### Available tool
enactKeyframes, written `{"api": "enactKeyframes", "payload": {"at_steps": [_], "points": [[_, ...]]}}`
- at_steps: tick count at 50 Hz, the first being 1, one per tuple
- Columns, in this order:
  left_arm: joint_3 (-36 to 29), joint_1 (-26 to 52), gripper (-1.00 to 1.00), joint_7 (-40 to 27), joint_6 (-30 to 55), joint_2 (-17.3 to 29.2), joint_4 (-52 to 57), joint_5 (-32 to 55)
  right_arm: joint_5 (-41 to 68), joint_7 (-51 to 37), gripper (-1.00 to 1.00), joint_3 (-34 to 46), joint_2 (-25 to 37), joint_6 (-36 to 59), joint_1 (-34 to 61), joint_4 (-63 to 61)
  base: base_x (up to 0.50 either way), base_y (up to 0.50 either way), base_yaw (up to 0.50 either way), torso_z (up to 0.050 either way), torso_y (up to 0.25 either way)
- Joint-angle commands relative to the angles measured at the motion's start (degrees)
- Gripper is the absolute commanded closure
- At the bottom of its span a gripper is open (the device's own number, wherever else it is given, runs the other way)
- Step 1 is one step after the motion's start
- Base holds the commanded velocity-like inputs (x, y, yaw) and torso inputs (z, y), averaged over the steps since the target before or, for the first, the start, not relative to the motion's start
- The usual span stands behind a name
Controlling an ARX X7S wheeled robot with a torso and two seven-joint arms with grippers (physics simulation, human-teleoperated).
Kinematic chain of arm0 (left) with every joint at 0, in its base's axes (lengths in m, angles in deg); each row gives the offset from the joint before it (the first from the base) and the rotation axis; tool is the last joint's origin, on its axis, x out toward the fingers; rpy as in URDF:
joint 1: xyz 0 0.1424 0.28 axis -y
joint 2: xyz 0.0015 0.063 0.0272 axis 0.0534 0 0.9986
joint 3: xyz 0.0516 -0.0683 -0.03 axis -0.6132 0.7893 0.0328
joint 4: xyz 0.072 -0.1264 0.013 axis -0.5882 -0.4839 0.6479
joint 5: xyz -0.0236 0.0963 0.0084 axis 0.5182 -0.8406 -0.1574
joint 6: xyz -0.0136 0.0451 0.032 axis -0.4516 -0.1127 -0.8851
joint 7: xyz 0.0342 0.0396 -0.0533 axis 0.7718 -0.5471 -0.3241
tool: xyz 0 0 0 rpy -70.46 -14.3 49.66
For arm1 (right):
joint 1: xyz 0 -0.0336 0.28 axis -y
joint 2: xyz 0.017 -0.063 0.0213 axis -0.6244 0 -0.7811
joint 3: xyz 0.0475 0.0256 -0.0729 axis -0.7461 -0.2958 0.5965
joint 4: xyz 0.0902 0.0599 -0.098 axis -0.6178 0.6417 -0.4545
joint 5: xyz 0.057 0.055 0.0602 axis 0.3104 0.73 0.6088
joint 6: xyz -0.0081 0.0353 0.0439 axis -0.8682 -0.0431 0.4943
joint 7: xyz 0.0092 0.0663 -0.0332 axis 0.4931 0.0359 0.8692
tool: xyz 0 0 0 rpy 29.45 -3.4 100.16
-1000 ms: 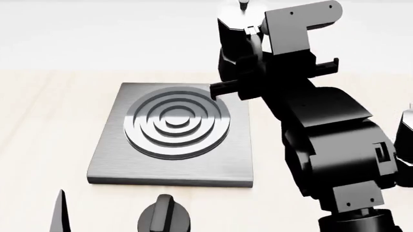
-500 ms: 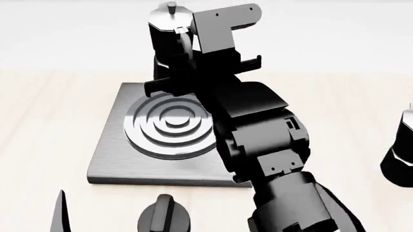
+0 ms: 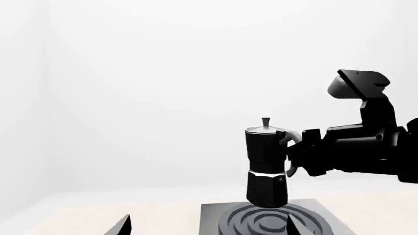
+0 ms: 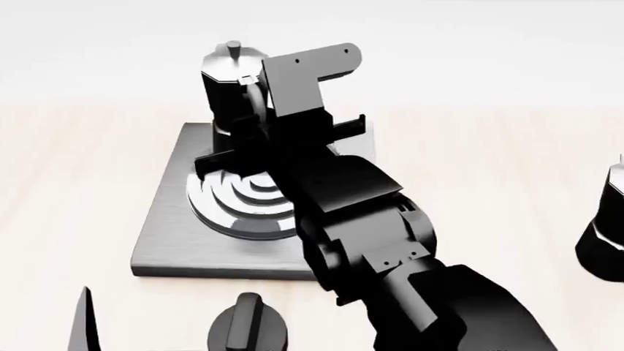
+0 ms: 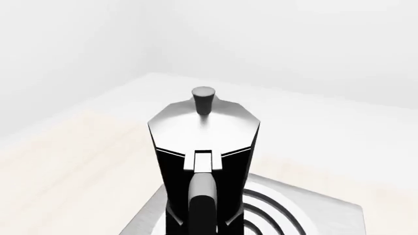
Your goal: Put both moka pots on the stove.
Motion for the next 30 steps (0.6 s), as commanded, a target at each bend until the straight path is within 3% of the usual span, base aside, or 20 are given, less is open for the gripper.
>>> {"api": "enactKeyframes", "payload": {"at_steps": [1,20,30], "points": [[0.1,-0.2,-1.00,-0.1,-0.5,0.2,-0.3,0.1,5.0,-0.8,1.00,6.5,-0.2,-3.3,0.9,0.0,0.00,0.00,0.00,0.000,-0.133],[-0.2,-0.2,-1.00,-0.1,-1.2,0.4,-0.6,0.4,5.9,-1.1,1.00,7.7,-0.2,-4.3,0.7,-0.7,0.00,0.00,0.00,0.000,-0.134],[-0.4,-0.2,-1.00,-0.3,-1.8,0.3,-0.9,0.3,6.0,-1.4,1.00,8.0,-0.2,-4.1,0.4,-0.5,0.00,0.00,0.00,0.000,0.000]]}}
